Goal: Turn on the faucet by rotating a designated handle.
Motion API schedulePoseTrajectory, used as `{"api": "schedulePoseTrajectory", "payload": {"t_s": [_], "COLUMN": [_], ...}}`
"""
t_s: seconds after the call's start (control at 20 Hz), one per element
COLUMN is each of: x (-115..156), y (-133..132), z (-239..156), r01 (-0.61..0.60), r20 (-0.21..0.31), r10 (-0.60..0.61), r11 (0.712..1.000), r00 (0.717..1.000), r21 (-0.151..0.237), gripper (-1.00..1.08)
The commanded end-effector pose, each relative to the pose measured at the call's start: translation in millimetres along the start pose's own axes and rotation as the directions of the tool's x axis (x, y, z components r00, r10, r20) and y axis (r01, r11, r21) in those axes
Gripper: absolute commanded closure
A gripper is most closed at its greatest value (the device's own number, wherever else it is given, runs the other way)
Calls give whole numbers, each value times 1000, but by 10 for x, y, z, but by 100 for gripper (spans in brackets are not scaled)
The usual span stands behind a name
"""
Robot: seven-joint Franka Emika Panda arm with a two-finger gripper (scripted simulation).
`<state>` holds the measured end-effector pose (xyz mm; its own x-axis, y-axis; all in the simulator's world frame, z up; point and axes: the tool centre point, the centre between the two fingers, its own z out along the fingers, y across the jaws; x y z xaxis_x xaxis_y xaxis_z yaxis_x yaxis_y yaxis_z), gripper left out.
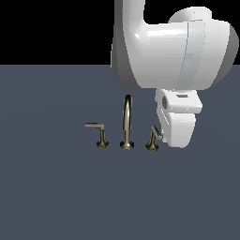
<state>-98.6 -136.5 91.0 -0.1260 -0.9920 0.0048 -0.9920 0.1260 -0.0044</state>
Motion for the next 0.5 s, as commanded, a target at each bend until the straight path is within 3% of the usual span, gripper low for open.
{"api": "schedulePoseTrajectory", "payload": {"t_s": [0.0, 0.45], "x": [-117, -615], "y": [-16, -77], "z": [-1, -4], "r01": [7, 28], "r20": [1, 5], "r10": [-7, -28], "r11": [1000, 1000], "r00": [1000, 1000], "r21": [-1, -4], "gripper": [108, 108]}}
